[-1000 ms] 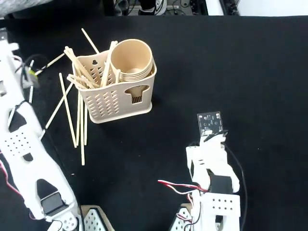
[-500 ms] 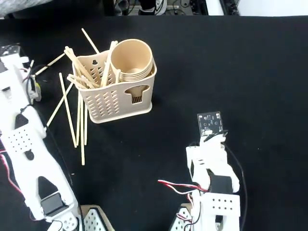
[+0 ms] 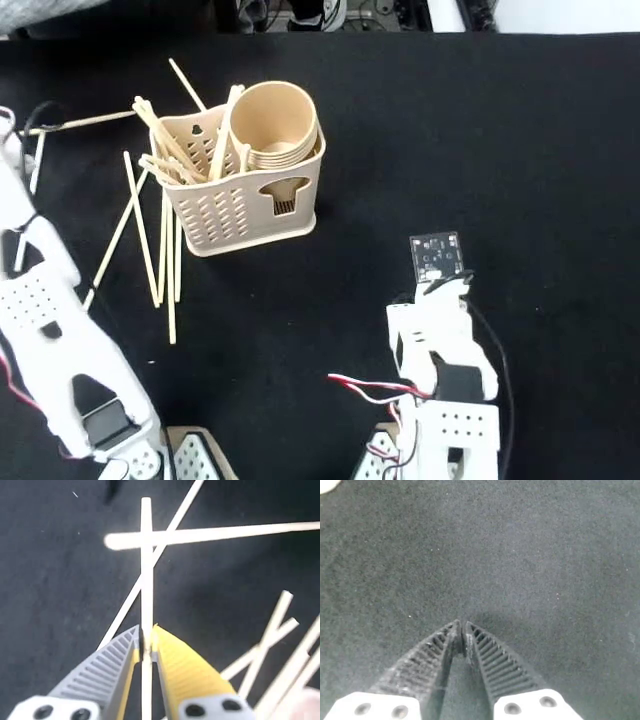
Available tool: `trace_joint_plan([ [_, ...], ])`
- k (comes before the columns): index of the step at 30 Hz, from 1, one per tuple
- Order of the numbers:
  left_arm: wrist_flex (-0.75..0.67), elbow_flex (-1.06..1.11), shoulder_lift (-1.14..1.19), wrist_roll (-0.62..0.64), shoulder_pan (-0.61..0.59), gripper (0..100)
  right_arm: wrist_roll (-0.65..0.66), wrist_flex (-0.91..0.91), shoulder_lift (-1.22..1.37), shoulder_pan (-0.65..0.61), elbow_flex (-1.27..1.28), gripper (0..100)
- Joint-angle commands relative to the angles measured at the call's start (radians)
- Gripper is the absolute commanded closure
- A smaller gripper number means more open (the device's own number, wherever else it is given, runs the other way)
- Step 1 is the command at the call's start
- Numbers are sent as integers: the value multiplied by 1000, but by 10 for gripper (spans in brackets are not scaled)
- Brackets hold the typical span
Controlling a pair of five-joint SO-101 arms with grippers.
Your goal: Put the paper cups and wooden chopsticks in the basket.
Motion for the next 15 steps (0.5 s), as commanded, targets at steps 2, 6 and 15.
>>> trace_joint_plan([
  [2, 2, 470, -502, 11, 61, 971, 5, 3, -10, -9, -2, 986],
  [6, -78, 704, -770, 9, 117, 971, 5, 3, -10, -9, -2, 986],
  [15, -350, 1122, -1284, 17, 243, 971, 5, 3, -10, -9, -2, 986],
])
